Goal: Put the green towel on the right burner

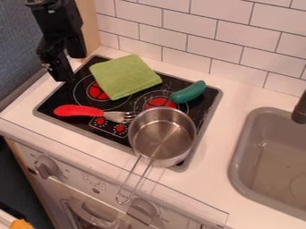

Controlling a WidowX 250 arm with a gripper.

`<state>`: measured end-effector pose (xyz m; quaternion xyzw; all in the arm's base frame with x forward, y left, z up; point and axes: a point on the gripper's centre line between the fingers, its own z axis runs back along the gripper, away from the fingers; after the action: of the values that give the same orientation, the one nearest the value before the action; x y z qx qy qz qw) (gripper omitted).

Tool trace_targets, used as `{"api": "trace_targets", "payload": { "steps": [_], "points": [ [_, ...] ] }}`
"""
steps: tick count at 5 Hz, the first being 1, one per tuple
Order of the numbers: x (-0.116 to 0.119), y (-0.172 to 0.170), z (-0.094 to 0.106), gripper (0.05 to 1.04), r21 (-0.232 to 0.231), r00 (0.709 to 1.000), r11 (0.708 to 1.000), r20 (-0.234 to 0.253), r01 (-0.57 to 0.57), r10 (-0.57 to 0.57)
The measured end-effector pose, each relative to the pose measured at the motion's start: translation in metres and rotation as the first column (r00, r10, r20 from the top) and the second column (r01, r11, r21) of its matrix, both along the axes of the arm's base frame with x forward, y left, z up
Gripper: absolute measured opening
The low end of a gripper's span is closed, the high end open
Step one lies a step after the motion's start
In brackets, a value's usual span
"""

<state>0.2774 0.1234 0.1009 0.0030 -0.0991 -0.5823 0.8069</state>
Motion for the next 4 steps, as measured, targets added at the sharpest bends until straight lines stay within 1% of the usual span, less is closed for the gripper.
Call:
{"api": "trace_targets", "payload": {
  "steps": [1,2,3,4],
  "points": [
    [-0.002,-0.001,-0.008,1.001,-0.016,0.999,1.000,-0.034,-0.007,0.007],
    [0.000,0.016,0.003,1.001,0.002,0.998,0.999,-0.039,-0.053,0.053],
    [0.012,0.026,-0.004,1.001,0.011,0.995,0.997,-0.074,-0.072,0.072],
    [0.039,0.021,-0.006,1.001,0.003,0.998,0.999,-0.046,-0.042,0.043]
  ]
}}
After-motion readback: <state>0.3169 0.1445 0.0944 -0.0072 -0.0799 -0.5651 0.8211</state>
